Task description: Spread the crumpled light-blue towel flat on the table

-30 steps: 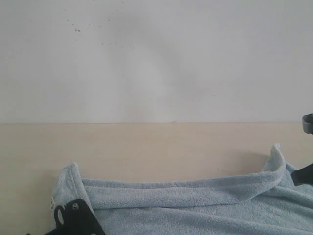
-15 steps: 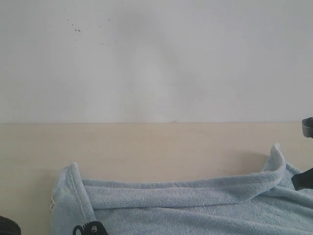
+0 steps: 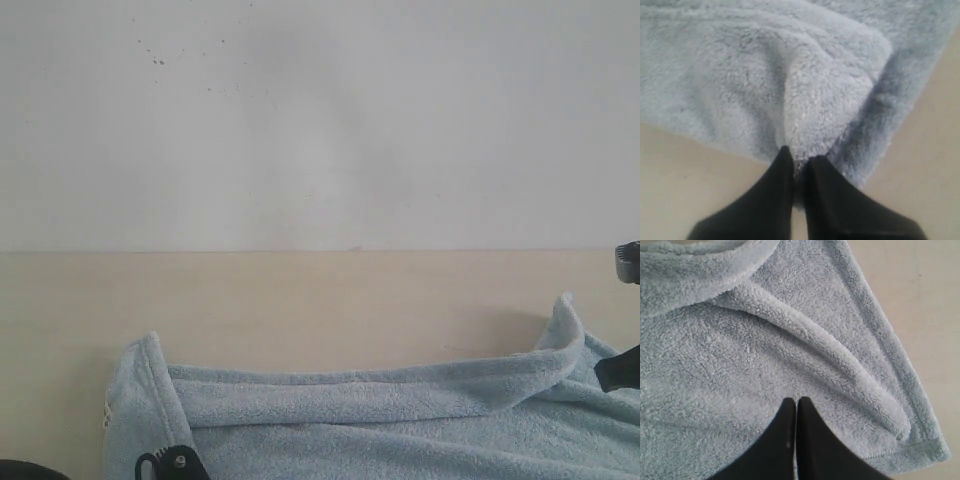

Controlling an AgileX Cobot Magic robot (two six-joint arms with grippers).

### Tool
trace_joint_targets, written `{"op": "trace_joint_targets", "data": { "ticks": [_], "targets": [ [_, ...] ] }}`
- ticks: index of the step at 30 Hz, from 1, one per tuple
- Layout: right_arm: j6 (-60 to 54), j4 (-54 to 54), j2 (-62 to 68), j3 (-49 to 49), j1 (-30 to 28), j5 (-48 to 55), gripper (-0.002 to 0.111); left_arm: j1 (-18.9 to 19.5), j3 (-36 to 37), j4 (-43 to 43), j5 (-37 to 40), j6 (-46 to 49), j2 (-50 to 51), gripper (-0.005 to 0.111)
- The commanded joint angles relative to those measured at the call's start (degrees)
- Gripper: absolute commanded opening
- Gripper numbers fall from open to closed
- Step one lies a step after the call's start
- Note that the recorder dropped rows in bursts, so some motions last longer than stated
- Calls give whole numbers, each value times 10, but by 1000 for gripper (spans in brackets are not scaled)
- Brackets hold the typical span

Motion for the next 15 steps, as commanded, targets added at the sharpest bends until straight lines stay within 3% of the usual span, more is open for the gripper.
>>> {"op": "trace_joint_targets", "data": {
  "ticks": [1,8,11,15],
  "targets": [
    [-7,6,-5,2,1,3,0,-1,0,13,93,-45,-41,4],
    [-14,21,-5,2,1,4,0,-1,9,4,136,-149,-178,4],
    [-14,22,-5,12,1,-6,0,-1,40,-3,56,-245,-245,4],
    [-14,33,-5,38,1,-29,0,-1,109,19,-128,-403,-316,4]
  ]
}}
